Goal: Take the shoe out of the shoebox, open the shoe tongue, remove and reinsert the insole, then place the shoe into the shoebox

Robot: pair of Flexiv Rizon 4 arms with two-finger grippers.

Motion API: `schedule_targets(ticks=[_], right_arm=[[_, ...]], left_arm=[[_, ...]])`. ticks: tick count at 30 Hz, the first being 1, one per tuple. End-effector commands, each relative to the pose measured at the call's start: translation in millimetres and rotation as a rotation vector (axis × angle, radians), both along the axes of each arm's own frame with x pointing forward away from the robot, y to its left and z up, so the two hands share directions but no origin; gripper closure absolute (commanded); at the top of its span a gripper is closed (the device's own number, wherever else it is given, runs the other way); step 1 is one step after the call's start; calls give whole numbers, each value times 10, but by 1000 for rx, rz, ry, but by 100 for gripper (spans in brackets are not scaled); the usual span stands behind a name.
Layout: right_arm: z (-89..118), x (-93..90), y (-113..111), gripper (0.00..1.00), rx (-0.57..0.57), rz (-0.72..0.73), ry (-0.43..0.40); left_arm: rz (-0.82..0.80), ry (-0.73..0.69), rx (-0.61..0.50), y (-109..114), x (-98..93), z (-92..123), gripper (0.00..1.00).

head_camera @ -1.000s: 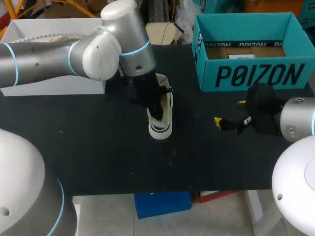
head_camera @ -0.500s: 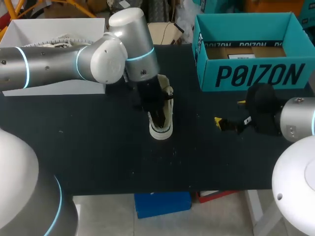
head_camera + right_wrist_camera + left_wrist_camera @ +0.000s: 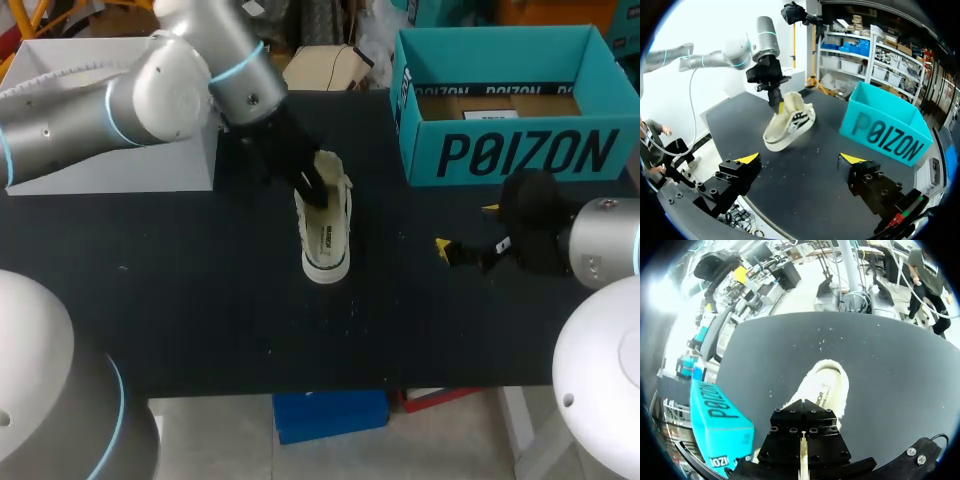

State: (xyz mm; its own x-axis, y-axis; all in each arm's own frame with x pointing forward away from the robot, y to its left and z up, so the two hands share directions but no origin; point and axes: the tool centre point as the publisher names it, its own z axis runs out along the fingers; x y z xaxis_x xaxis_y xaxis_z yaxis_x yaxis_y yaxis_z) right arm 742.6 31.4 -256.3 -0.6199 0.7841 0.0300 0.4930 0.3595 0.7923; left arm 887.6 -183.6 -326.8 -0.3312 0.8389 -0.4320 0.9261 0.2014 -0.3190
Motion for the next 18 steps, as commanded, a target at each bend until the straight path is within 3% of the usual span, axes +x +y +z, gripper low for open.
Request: schedule_targets(ticks=[1, 10, 18], right_arm=[[-3, 1, 2, 0, -1, 0, 2], [-3, 1, 2, 0, -1, 0, 2], [-3, 1, 2, 0, -1, 0, 2]], left_arm=[[168, -89, -107, 488, 49, 444, 100], [378, -133, -111, 819, 555, 673, 100], [461, -127, -42, 785, 1016, 546, 100]])
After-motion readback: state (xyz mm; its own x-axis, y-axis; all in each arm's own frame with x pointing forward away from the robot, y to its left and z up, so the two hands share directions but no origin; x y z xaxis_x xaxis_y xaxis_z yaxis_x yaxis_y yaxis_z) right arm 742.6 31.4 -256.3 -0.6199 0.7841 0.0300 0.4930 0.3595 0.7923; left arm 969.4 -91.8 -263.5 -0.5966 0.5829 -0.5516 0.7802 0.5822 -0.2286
